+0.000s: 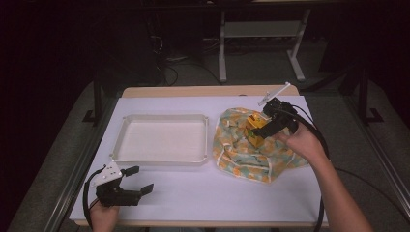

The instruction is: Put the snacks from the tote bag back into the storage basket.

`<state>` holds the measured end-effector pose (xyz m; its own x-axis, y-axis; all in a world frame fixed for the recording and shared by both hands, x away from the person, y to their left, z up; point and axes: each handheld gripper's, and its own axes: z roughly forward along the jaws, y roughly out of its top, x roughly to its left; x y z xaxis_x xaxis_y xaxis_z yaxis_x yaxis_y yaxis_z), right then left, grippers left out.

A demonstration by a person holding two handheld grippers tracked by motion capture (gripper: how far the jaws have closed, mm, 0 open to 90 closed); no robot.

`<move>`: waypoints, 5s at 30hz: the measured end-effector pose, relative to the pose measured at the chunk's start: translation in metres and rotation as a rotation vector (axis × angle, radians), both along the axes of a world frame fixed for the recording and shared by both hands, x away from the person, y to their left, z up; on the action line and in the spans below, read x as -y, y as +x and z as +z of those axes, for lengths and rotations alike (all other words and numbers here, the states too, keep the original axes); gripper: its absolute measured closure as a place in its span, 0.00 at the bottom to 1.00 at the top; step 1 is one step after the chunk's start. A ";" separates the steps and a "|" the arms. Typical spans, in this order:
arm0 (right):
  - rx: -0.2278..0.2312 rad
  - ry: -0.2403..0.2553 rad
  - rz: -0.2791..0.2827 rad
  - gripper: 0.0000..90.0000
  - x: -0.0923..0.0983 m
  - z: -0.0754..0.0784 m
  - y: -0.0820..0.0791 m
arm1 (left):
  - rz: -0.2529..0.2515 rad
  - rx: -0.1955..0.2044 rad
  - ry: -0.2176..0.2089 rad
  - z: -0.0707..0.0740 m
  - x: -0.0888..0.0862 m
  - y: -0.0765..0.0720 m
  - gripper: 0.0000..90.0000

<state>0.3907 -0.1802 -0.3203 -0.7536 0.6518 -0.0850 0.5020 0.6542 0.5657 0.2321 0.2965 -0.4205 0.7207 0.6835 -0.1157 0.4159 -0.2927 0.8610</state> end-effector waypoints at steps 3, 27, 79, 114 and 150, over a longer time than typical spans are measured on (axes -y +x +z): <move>-0.006 -0.002 -0.007 0.16 -0.001 -0.001 0.004 | -0.004 0.007 -0.006 0.000 0.000 0.000 0.15; -0.060 -0.048 -0.098 0.24 -0.016 -0.022 0.027 | 0.007 0.008 -0.021 0.000 -0.002 0.000 0.15; -0.126 -0.130 -0.096 0.54 -0.022 -0.038 0.036 | 0.017 0.012 -0.041 0.001 -0.006 0.000 0.15; -0.075 -0.052 0.001 0.55 -0.017 0.011 0.016 | 0.030 0.007 -0.045 0.000 -0.006 0.001 0.15; -0.035 -0.019 0.143 0.55 -0.040 0.053 0.001 | 0.038 0.011 -0.052 0.001 -0.007 0.001 0.15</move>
